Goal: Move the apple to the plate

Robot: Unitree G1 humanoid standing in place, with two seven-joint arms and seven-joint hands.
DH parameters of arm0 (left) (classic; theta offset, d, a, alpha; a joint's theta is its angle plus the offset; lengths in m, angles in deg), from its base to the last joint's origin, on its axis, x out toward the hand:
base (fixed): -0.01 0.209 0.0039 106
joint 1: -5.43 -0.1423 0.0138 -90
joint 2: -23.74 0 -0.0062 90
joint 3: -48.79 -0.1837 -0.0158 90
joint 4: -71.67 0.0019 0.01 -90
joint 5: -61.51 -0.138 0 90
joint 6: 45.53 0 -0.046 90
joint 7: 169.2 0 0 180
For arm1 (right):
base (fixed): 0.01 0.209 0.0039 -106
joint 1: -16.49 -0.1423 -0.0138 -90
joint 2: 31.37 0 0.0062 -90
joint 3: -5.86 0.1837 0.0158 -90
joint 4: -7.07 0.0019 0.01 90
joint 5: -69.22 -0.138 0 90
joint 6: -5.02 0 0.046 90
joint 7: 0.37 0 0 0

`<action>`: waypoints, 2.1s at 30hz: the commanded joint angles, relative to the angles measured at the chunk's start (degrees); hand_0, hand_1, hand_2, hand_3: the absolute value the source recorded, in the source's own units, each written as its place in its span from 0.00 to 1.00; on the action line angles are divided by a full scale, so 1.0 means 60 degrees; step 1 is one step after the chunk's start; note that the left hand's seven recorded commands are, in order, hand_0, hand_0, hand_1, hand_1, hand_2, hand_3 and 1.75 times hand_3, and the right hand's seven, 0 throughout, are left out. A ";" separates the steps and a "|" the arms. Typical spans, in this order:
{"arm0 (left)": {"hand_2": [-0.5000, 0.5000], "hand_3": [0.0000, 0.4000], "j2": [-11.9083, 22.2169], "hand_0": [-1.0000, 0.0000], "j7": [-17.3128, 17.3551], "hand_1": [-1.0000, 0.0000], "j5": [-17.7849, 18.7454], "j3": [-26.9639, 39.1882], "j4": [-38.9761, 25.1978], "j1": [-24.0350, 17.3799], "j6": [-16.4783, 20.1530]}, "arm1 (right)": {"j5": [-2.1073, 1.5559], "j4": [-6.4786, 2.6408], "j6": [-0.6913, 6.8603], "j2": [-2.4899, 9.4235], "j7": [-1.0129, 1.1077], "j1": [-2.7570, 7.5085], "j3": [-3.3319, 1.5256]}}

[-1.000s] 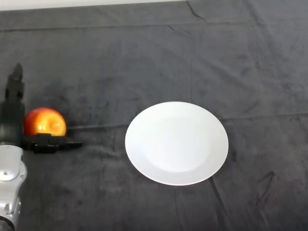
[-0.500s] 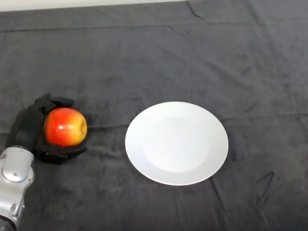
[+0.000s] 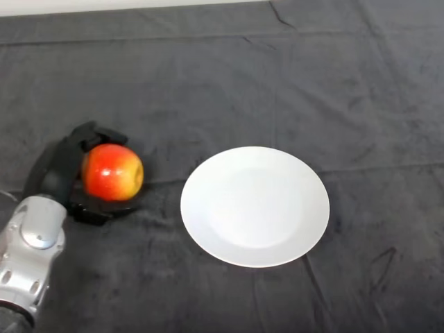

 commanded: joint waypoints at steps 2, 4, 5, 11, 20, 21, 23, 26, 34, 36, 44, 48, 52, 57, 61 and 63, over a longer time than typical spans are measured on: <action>0.50 1.00 0.0084 0.00 -0.0054 0.00 -0.0252 -0.0214 -0.0807 -0.0262 0.0148 | -0.0038 0.0318 -0.0037 -0.0176 0.0130 -0.0430 -0.0098; 0.50 1.00 0.0035 0.00 -0.0054 0.00 -0.0302 -0.0313 -0.1064 -0.0229 0.0195 | -0.0038 0.0318 -0.0037 -0.0176 0.0130 -0.0430 -0.0098; 0.50 1.00 -0.0004 0.00 -0.0059 0.00 -0.0337 -0.0381 -0.1190 -0.0203 0.0226 | -0.0038 0.0319 -0.0037 -0.0176 0.0130 -0.0430 -0.0098; 0.50 1.00 -0.0349 0.00 -0.0150 0.00 -0.0622 -0.0989 -0.1657 -0.0034 0.0343 | -0.0038 0.0320 -0.0038 -0.0177 0.0130 -0.0431 -0.0097; 0.50 1.00 -0.0610 0.00 0.0218 0.00 -0.0806 -0.1973 -0.1801 0.0465 0.0382 | -0.0038 0.0321 -0.0038 -0.0177 0.0130 -0.0431 -0.0098; 0.50 1.00 -0.0633 0.00 0.0283 0.00 -0.0814 -0.2069 -0.1818 0.0541 0.0406 | -0.0038 0.0321 -0.0038 -0.0177 0.0130 -0.0431 -0.0098; 0.50 1.00 -0.0685 0.00 0.0401 0.00 -0.0831 -0.2266 -0.1838 0.0692 0.0441 | -0.0038 0.0321 -0.0038 -0.0177 0.0131 -0.0432 -0.0098; 0.50 1.00 -0.0834 0.00 0.0509 0.00 -0.0884 -0.2609 -0.1831 0.0920 0.0510 | -0.0038 0.0321 -0.0038 -0.0177 0.0131 -0.0432 -0.0098; 0.50 1.00 -0.1180 0.00 0.0665 0.00 -0.0966 -0.3629 -0.1483 0.1483 0.0383 | -0.0037 0.0321 -0.0038 -0.0177 0.0131 -0.0432 -0.0099; 0.50 1.00 -0.1187 0.00 0.0719 0.00 -0.0964 -0.3837 -0.1340 0.1592 0.0250 | -0.0037 0.0320 -0.0038 -0.0177 0.0131 -0.0432 -0.0099; 0.58 1.00 -0.0951 0.16 0.1018 0.00 -0.0993 -0.4346 -0.0708 0.1987 -0.0374 | -0.0037 0.0319 -0.0038 -0.0177 0.0131 -0.0432 -0.0101; 0.67 0.34 -0.0835 1.00 0.1161 0.66 -0.1073 -0.4487 -0.0555 0.2123 -0.0461 | -0.0036 0.0318 -0.0037 -0.0177 0.0131 -0.0431 -0.0101; 0.50 0.00 -0.0761 1.00 0.1288 1.00 -0.1138 -0.4558 -0.0492 0.2244 -0.0416 | -0.0036 0.0317 -0.0037 -0.0177 0.0131 -0.0431 -0.0102; 0.50 0.00 -0.0617 1.00 0.1570 1.00 -0.1126 -0.4485 -0.0642 0.2455 -0.0190 | -0.0036 0.0316 -0.0036 -0.0177 0.0132 -0.0430 -0.0103; 0.50 0.00 -0.0340 1.00 0.1937 1.00 -0.0954 -0.4177 -0.0858 0.2766 -0.0040 | -0.0036 0.0315 -0.0036 -0.0177 0.0132 -0.0430 -0.0103; 0.50 0.00 -0.0120 1.00 0.2131 1.00 -0.0797 -0.3916 -0.0876 0.2981 -0.0076 | -0.0036 0.0315 -0.0036 -0.0177 0.0132 -0.0430 -0.0103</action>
